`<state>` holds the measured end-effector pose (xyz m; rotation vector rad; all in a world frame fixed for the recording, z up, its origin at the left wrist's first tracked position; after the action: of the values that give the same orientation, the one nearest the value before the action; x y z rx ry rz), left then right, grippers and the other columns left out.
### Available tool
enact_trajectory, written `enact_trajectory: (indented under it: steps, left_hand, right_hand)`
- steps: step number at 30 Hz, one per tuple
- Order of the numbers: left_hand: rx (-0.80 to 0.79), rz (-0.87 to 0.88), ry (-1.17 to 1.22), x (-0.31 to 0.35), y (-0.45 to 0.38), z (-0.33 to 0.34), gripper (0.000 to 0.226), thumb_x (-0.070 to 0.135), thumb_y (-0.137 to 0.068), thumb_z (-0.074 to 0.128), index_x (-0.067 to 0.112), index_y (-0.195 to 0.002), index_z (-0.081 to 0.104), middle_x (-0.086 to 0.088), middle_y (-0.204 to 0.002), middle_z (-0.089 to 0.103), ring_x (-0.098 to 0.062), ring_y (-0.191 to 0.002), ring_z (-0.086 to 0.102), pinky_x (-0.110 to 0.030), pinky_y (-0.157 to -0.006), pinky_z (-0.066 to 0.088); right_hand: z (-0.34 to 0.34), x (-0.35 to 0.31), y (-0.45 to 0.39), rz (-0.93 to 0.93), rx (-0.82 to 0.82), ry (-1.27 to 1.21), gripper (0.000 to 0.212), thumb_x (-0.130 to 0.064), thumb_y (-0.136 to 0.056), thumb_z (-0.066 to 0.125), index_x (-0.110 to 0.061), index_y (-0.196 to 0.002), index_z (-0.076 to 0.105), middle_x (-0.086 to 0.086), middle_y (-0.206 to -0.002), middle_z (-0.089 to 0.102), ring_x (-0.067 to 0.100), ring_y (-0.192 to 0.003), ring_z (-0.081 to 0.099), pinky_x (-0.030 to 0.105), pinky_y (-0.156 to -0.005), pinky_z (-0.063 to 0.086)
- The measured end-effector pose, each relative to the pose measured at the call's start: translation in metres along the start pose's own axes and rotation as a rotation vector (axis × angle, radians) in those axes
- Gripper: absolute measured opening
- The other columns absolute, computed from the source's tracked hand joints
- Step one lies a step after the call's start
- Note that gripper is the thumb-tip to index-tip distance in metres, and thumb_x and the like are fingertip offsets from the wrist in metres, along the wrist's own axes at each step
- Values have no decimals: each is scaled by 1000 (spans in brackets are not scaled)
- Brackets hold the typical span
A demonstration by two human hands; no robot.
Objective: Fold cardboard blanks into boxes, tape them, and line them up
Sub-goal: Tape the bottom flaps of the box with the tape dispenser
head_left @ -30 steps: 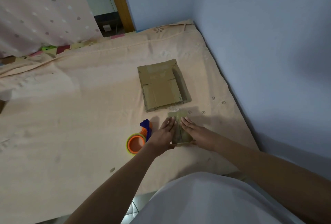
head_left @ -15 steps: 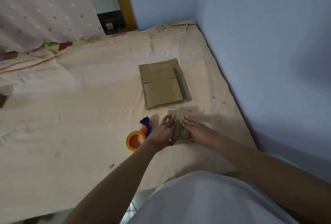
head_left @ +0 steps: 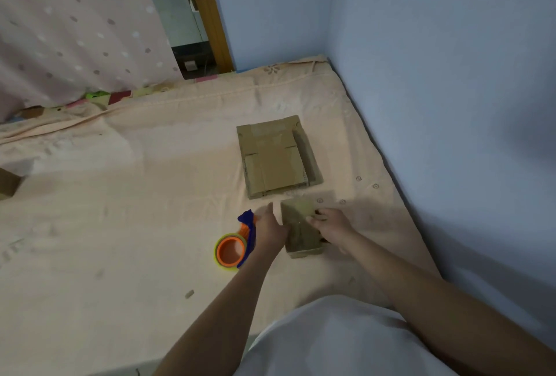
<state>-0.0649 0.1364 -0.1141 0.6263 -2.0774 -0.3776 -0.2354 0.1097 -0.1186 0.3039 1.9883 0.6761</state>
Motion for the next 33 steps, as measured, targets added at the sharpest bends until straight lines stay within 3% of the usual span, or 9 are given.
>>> enact_trajectory:
  steps: [2,5,10,14,20,23,27,30,33]
  left_hand:
    - [-76,-120,137,-4,3,5,58,11,-94,62,15,-147,40,-1,-108,61,-20,-101,61,-34,-79,58]
    - [-126,-211,318,-11,1,9,64,9,-91,68,20,-148,42,-6,-115,66,-18,-96,66,-33,-75,60]
    - [-111,-182,388,-6,1,3,59,3,-88,71,16,-141,49,-8,-108,69,-22,-95,69,-38,-76,62]
    - [-107,-142,493,-4,1,-5,52,-2,-85,72,17,-131,56,-6,-110,68,-21,-96,68,-31,-65,61]
    - [-137,-41,629,0,4,-12,50,-8,-82,69,23,-120,62,-9,-117,69,-25,-107,67,-49,-84,60]
    - [-114,-35,682,2,8,-16,35,-8,-88,55,17,-111,63,-8,-117,69,-28,-106,67,-47,-85,59]
    - [-20,-104,758,4,12,-22,17,8,-98,45,9,-94,61,-8,-108,70,-26,-95,67,-37,-76,52]
    - [-13,-135,795,1,14,-20,20,15,-98,46,6,-100,64,-11,-106,70,-28,-95,68,-42,-85,55]
    - [-80,-182,725,0,21,-9,30,30,-101,44,11,-114,63,-16,-111,67,-32,-102,67,-47,-94,55]
  right_hand:
    - [1,-2,-2,28,-26,-13,40,-27,-93,70,-13,-130,63,4,-123,67,25,-112,63,44,-97,53]
    - [3,-1,-3,38,-47,6,30,-25,-89,74,-17,-117,70,3,-112,73,22,-101,67,39,-89,58]
    - [0,-6,0,19,-5,-27,9,-21,-84,78,-28,-90,73,-2,-96,75,21,-93,70,43,-87,59]
    - [-6,-14,5,2,-15,-94,23,-17,-87,76,-18,-110,73,-2,-107,72,20,-100,68,43,-92,58]
    - [-15,-20,8,-41,-7,-181,36,-4,-86,72,-11,-121,67,0,-114,70,16,-102,66,39,-93,56]
    - [-21,-19,13,-6,-30,-332,37,3,-89,61,-8,-123,66,4,-115,71,20,-108,65,39,-97,54]
    - [-27,-18,22,83,-45,-606,40,4,-92,41,-5,-120,68,6,-115,72,21,-111,65,31,-86,52]
    - [-31,-15,25,119,21,-687,32,-1,-94,43,-3,-108,72,8,-110,74,21,-106,68,36,-85,53]
    - [-29,-7,28,176,38,-671,23,-17,-100,51,-8,-110,69,6,-107,74,23,-103,68,44,-91,52]
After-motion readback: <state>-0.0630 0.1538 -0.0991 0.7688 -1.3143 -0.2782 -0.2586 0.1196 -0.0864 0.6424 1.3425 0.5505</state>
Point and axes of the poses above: each hand's wrist, its own y-axis away from the middle knuckle, its own z-axis out of the palm, x = y × z, the point moved 4 cm from there along -y, towards the middle knuckle
